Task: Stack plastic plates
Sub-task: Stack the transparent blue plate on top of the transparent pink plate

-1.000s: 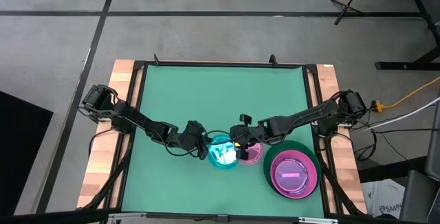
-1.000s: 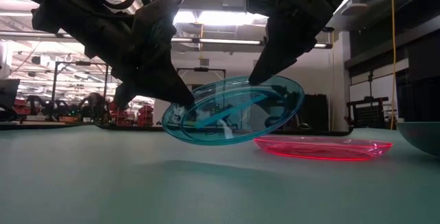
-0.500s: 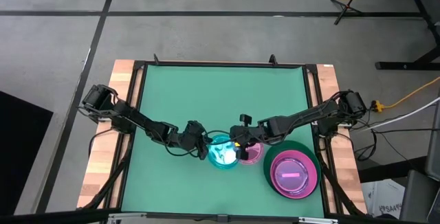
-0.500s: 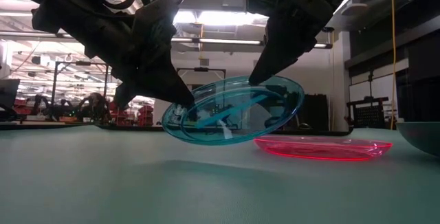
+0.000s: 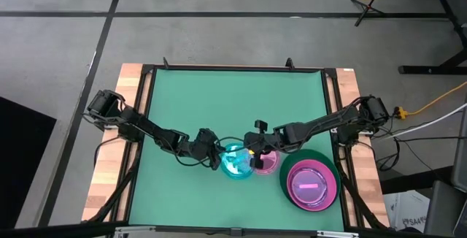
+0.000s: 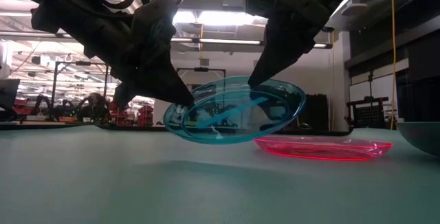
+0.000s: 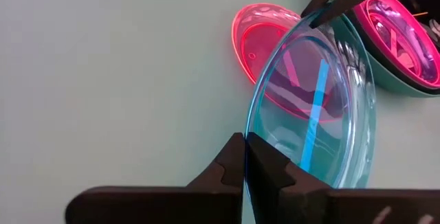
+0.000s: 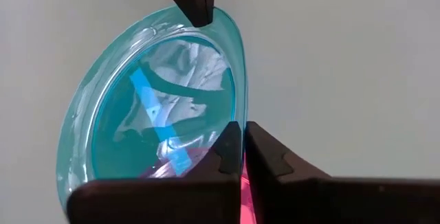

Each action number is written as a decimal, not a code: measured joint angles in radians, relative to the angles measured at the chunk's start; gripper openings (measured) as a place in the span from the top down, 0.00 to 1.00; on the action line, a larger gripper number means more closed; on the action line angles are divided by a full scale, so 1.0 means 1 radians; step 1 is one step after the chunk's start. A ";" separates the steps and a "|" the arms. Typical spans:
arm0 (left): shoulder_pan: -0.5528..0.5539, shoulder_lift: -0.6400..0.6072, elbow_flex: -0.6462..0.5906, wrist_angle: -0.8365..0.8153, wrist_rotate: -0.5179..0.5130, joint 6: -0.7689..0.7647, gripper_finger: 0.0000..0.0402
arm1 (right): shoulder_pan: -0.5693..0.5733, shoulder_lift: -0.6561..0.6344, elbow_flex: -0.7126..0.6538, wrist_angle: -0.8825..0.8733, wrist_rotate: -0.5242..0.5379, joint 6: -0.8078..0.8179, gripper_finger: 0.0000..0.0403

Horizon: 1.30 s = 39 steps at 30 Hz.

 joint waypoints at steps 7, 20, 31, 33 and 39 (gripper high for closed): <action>0.000 0.000 0.002 0.003 0.003 0.000 0.89 | 0.000 -0.001 0.000 0.005 0.000 -0.001 1.00; 0.000 0.000 0.002 0.033 0.053 0.020 0.74 | 0.000 -0.001 0.000 -0.026 -0.071 -0.009 1.00; -0.001 0.000 0.001 0.061 0.122 0.021 0.73 | 0.000 -0.001 0.000 -0.042 -0.127 -0.012 1.00; -0.001 0.000 0.001 0.061 0.127 0.021 0.73 | 0.000 -0.001 0.000 -0.041 -0.137 -0.018 1.00; -0.001 0.000 0.001 0.060 0.128 0.021 0.73 | 0.000 -0.001 0.000 -0.038 -0.196 -0.036 1.00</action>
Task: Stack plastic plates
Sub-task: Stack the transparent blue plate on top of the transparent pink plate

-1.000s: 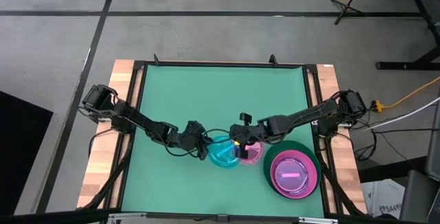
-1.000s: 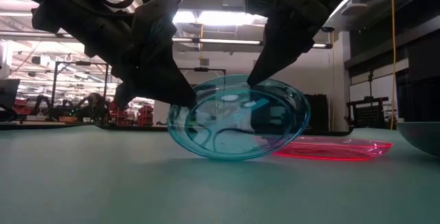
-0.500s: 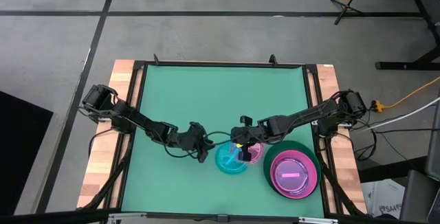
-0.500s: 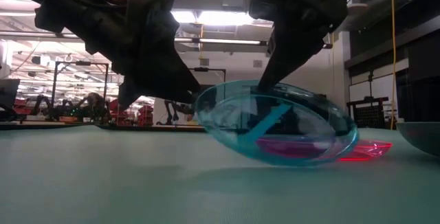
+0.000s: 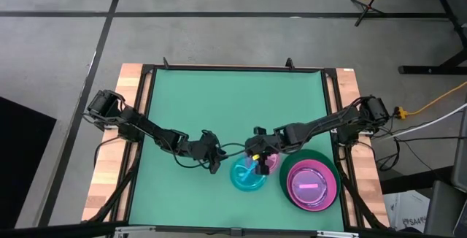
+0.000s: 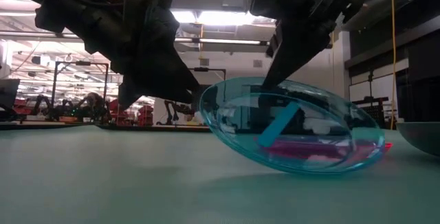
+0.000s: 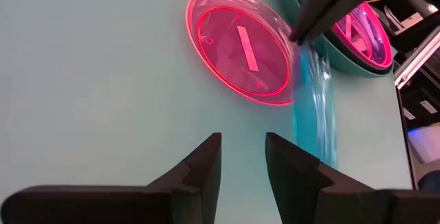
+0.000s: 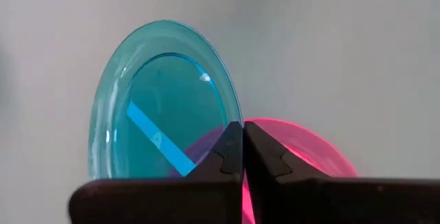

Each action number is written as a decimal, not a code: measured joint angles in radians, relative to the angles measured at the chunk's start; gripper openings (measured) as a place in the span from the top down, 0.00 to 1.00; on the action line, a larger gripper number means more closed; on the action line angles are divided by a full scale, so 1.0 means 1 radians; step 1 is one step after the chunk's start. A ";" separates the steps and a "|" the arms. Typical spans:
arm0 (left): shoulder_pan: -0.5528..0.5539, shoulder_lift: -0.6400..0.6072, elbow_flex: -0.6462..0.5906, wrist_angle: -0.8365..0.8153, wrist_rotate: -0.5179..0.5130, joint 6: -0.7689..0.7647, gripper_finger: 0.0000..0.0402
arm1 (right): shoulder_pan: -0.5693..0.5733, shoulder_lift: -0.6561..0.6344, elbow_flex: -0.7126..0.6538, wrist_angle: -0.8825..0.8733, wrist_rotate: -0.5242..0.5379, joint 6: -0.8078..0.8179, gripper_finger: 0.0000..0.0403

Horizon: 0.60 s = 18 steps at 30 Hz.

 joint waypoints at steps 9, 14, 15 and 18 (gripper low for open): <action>0.000 0.000 -0.002 -0.010 0.000 0.000 0.73 | 0.000 -0.079 0.000 -0.010 -0.087 0.000 1.00; 0.000 0.000 -0.002 -0.013 -0.004 0.000 0.73 | 0.000 -0.135 0.000 -0.013 -0.230 0.003 1.00; 0.000 0.000 -0.002 -0.013 -0.004 0.000 0.73 | 0.000 -0.149 0.000 -0.015 -0.267 0.006 1.00; 0.000 0.000 -0.002 -0.013 -0.005 0.000 0.73 | 0.000 -0.181 0.000 -0.060 -0.371 0.011 1.00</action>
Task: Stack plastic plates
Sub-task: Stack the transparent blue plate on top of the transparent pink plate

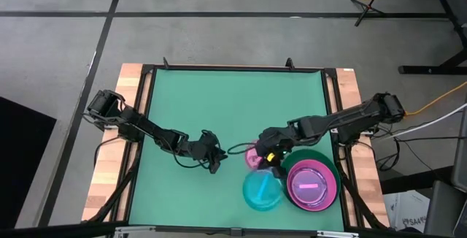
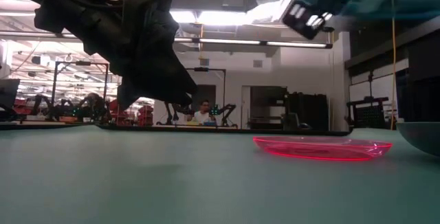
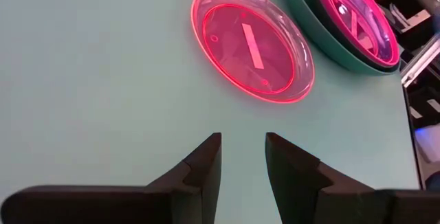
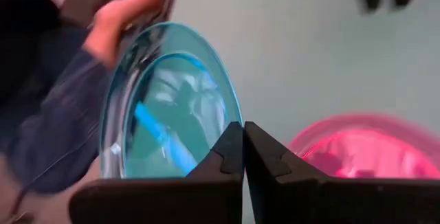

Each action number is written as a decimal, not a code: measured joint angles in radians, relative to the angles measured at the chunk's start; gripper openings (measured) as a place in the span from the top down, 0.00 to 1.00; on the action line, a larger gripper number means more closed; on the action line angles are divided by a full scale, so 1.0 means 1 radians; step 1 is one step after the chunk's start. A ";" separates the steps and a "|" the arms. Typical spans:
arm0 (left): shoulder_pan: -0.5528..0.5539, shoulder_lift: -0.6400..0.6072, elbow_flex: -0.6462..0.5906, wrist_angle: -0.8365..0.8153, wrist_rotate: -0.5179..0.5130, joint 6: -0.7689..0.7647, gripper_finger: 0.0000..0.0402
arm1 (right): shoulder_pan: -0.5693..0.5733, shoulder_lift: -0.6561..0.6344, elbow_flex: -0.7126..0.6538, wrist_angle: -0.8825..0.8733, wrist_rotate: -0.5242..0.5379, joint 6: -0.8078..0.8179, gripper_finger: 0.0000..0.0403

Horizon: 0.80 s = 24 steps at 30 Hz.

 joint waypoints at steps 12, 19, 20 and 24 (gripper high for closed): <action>0.000 0.000 0.000 -0.003 0.000 0.000 0.73 | 0.046 -0.067 0.000 -0.476 -0.106 -0.169 1.00; 0.000 0.000 0.000 -0.003 0.000 0.000 0.73 | 0.114 -0.065 0.000 -0.684 0.014 -0.252 1.00; 0.000 0.000 0.000 -0.003 0.000 0.000 0.73 | 0.121 -0.065 0.000 -0.688 0.042 -0.262 1.00; 0.000 0.000 0.000 -0.003 0.000 0.000 0.73 | 0.133 -0.064 0.000 -0.681 0.074 -0.278 1.00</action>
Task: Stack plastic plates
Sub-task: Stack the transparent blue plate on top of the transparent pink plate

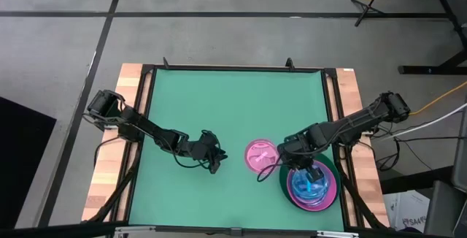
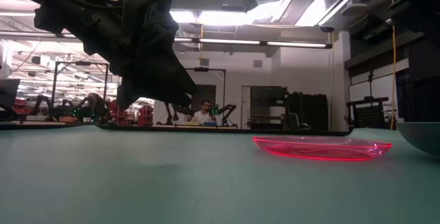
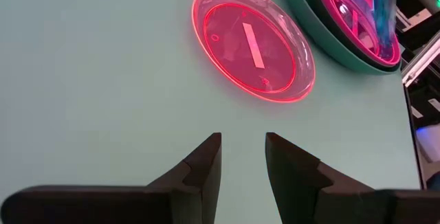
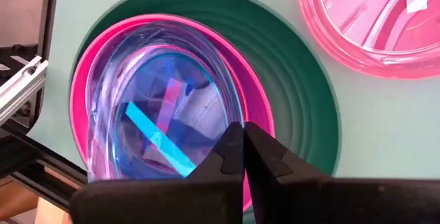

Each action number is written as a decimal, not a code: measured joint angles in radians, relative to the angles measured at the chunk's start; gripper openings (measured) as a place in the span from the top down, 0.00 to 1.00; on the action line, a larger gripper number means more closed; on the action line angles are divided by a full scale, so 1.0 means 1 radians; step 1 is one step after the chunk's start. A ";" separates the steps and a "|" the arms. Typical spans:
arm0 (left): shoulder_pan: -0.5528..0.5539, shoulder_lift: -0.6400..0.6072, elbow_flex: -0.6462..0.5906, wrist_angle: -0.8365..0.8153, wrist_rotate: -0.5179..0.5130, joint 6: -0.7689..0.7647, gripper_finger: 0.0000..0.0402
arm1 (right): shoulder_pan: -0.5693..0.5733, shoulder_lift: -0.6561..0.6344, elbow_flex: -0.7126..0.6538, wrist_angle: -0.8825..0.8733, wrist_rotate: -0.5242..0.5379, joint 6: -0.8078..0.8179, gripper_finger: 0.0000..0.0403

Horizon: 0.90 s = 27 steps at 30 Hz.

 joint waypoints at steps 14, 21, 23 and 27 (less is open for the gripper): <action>0.000 0.000 0.000 0.000 0.000 0.000 0.73 | 0.033 0.024 0.000 0.062 -0.051 -0.018 1.00; 0.000 0.000 0.000 0.000 0.000 0.000 0.73 | 0.078 0.079 0.000 0.070 -0.044 -0.049 1.00; 0.000 0.000 0.000 0.000 0.000 0.000 0.73 | 0.079 0.094 0.000 0.070 -0.040 -0.049 1.00; 0.000 0.000 0.000 0.000 0.000 0.000 0.73 | 0.077 0.118 -0.001 0.069 -0.039 -0.048 1.00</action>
